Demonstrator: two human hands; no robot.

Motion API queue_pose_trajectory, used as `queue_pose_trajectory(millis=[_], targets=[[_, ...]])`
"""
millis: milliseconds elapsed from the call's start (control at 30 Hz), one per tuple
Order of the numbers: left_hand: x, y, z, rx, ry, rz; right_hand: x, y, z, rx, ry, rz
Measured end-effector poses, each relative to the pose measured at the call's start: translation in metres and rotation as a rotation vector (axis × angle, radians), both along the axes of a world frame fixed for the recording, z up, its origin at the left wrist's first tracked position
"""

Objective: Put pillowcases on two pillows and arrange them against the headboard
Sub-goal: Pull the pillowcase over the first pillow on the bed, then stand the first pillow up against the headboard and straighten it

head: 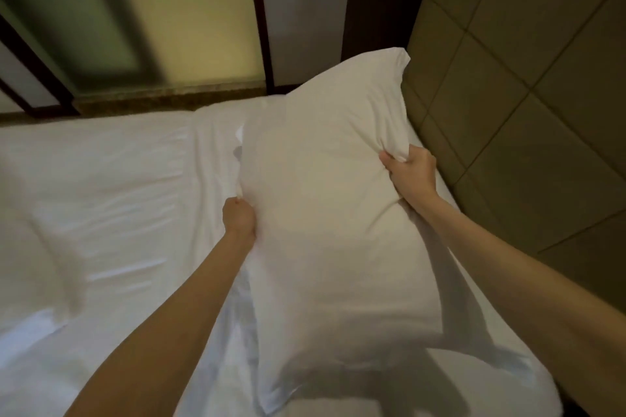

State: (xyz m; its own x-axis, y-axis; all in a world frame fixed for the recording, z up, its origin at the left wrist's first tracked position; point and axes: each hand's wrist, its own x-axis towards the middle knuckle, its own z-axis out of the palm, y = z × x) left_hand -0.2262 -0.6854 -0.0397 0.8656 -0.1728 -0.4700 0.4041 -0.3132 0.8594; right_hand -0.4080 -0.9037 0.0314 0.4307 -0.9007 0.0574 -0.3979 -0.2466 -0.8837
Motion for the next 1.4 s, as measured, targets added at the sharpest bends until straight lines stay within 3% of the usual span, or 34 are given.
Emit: queue_pose_trajectory(millis=[367, 667, 800, 900, 967, 1067, 1200, 1400], targets=[[0.048, -0.193, 0.079, -0.204, -0.037, -0.096, 0.039, -0.169, 0.115, -0.219, -0.187, -0.019], [0.097, -0.322, 0.080, -0.080, -0.150, -0.305, 0.103, -0.282, 0.144, -0.192, -0.318, -0.019], [0.120, -0.353, 0.056, -0.054, -0.229, -0.347, 0.124, -0.343, 0.119, -0.248, -0.122, 0.047], [0.131, -0.369, 0.032, -0.018, -0.264, -0.312, 0.122, -0.388, 0.070, -0.287, 0.446, 0.011], [0.131, -0.378, 0.021, -0.006, -0.290, -0.335, 0.111, -0.397, 0.030, -0.190, 0.805, -0.006], [0.130, -0.386, 0.005, 0.009, -0.306, -0.387, 0.090, -0.388, -0.024, -0.021, 1.013, 0.035], [0.130, -0.392, -0.014, 0.042, -0.303, -0.412, 0.065, -0.380, -0.075, 0.044, 1.090, 0.016], [0.115, -0.396, -0.017, 0.051, -0.318, -0.462, 0.060, -0.366, -0.074, -0.175, 0.944, -0.003]])
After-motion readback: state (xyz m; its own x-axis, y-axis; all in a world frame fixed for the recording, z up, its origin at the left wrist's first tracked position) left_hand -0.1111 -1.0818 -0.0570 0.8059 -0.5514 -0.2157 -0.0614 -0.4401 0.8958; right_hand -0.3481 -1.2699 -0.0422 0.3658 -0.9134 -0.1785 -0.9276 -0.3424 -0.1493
